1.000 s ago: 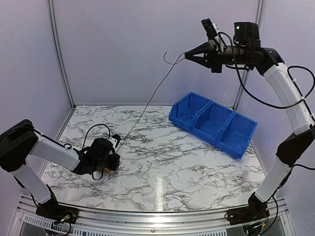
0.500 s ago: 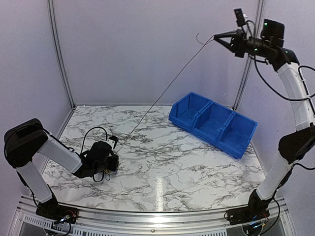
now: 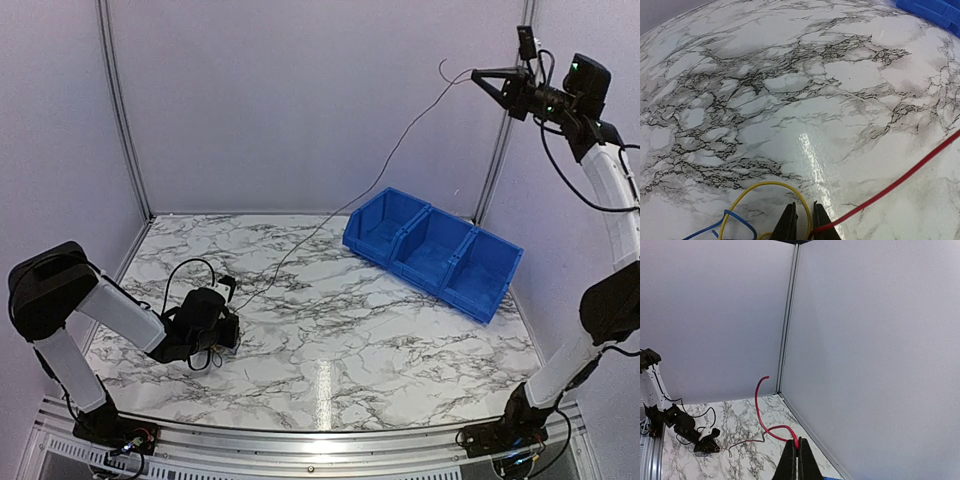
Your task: Untangle the cables
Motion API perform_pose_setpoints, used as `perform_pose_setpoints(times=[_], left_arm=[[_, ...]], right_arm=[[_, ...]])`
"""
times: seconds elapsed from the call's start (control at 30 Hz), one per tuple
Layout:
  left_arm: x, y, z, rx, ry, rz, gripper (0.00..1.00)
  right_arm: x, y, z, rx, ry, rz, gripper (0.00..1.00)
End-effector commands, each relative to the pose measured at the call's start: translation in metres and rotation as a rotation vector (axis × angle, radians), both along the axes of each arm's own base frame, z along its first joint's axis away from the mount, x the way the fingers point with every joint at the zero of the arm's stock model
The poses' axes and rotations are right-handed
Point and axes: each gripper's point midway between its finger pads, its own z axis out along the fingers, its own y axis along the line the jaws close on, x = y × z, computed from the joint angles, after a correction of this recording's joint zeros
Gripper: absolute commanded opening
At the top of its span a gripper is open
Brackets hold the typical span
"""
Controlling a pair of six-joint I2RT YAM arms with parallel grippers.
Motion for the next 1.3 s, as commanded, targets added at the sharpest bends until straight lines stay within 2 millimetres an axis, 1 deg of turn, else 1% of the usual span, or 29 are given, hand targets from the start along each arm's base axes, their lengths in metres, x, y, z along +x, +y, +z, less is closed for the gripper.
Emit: perform_pose_setpoints(times=[0.0, 0.03, 0.07, 0.1, 0.13, 0.2, 0.3, 0.33, 0.37, 0.4, 0.43, 0.47, 0.5, 0.53, 0.63, 0.73, 0.8, 0.87, 0.93, 0.97, 1.0, 1.07, 1.17, 1.27], left_arm=[[-0.019, 0.032, -0.014, 0.077, 0.068, 0.048, 0.13], [-0.018, 0.033, -0.008, 0.071, 0.05, 0.056, 0.13], [-0.017, 0.035, -0.003, 0.066, 0.034, 0.063, 0.13], [-0.016, 0.035, 0.004, 0.056, 0.017, 0.07, 0.13], [-0.015, 0.036, 0.009, 0.052, 0.004, 0.074, 0.13], [-0.013, 0.036, 0.017, 0.04, -0.018, 0.081, 0.13], [-0.012, 0.038, 0.024, 0.036, -0.037, 0.091, 0.13], [-0.012, 0.039, 0.025, 0.036, -0.04, 0.094, 0.13], [-0.011, 0.039, 0.025, 0.039, -0.04, 0.094, 0.13], [-0.011, 0.039, 0.024, 0.042, -0.039, 0.094, 0.13], [-0.011, 0.038, 0.023, 0.043, -0.035, 0.092, 0.13], [-0.011, 0.038, 0.022, 0.042, -0.032, 0.091, 0.13], [-0.011, 0.037, 0.02, 0.041, -0.027, 0.092, 0.13], [-0.012, 0.037, 0.019, 0.042, -0.022, 0.093, 0.13], [-0.012, 0.037, 0.015, 0.037, -0.011, 0.095, 0.13], [-0.013, 0.035, 0.013, 0.038, -0.001, 0.086, 0.13], [-0.014, 0.032, 0.01, 0.034, 0.011, 0.072, 0.14], [-0.016, 0.031, 0.007, 0.028, 0.023, 0.065, 0.15], [-0.017, 0.03, 0.004, 0.026, 0.033, 0.064, 0.17], [-0.018, 0.03, 0.003, 0.022, 0.038, 0.065, 0.17], [-0.018, 0.031, 0.002, 0.02, 0.042, 0.067, 0.18], [-0.019, 0.031, 0.0, 0.012, 0.05, 0.071, 0.19], [-0.02, 0.029, -0.003, 0.006, 0.063, 0.071, 0.19], [-0.021, 0.029, -0.006, 0.002, 0.073, 0.075, 0.2]], right_arm=[[0.0, 0.036, -0.052, -0.106, 0.032, 0.014, 0.0], [-0.002, 0.05, -0.075, -0.164, 0.037, 0.02, 0.0], [-0.003, 0.062, -0.11, -0.227, 0.082, 0.028, 0.0], [-0.007, 0.074, -0.14, -0.294, 0.103, 0.037, 0.0], [-0.012, 0.081, -0.167, -0.349, 0.125, 0.051, 0.0], [-0.02, 0.087, -0.219, -0.452, 0.172, 0.076, 0.0], [-0.03, 0.081, -0.293, -0.666, 0.182, 0.083, 0.0], [-0.033, 0.077, -0.315, -0.745, 0.171, 0.084, 0.05], [-0.036, 0.073, -0.334, -0.828, 0.144, 0.094, 0.15], [-0.036, 0.069, -0.349, -0.896, 0.133, 0.084, 0.26], [-0.037, 0.07, -0.358, -0.932, 0.126, 0.089, 0.38], [-0.04, 0.074, -0.362, -0.952, 0.12, 0.106, 0.47], [-0.044, 0.08, -0.365, -0.963, 0.114, 0.127, 0.55], [-0.046, 0.089, -0.364, -0.968, 0.102, 0.148, 0.59], [-0.048, 0.125, -0.37, -0.97, 0.082, 0.181, 0.6], [-0.047, 0.165, -0.382, -0.984, 0.049, 0.216, 0.6], [-0.038, 0.191, -0.39, -0.966, 0.041, 0.208, 0.6], [-0.028, 0.211, -0.402, -0.965, 0.053, 0.216, 0.61], [-0.017, 0.227, -0.418, -0.976, 0.096, 0.231, 0.64], [-0.011, 0.233, -0.432, -0.982, 0.13, 0.239, 0.65], [-0.006, 0.239, -0.44, -0.987, 0.148, 0.245, 0.66], [-0.002, 0.248, -0.453, -0.995, 0.172, 0.267, 0.67], [0.001, 0.259, -0.469, -0.997, 0.196, 0.29, 0.68], [0.002, 0.27, -0.476, -0.966, 0.231, 0.31, 0.69]])
